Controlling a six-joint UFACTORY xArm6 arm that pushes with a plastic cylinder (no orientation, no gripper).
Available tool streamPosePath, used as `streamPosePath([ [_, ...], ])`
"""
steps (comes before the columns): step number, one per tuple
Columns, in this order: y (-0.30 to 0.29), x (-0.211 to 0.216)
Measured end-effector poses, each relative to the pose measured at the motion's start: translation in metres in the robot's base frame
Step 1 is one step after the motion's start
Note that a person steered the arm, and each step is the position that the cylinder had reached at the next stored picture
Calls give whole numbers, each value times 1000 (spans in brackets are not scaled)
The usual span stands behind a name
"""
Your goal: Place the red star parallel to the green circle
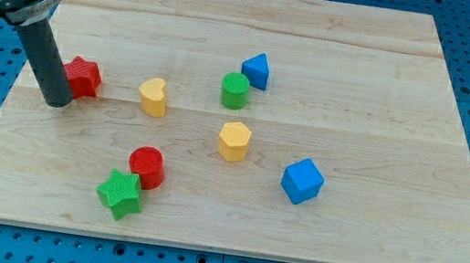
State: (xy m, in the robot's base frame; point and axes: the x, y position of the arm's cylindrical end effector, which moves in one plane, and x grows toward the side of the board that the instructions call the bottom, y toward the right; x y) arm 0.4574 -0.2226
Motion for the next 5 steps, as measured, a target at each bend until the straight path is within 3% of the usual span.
streamPosePath([
  [2,-44,-13],
  [5,10,-50],
])
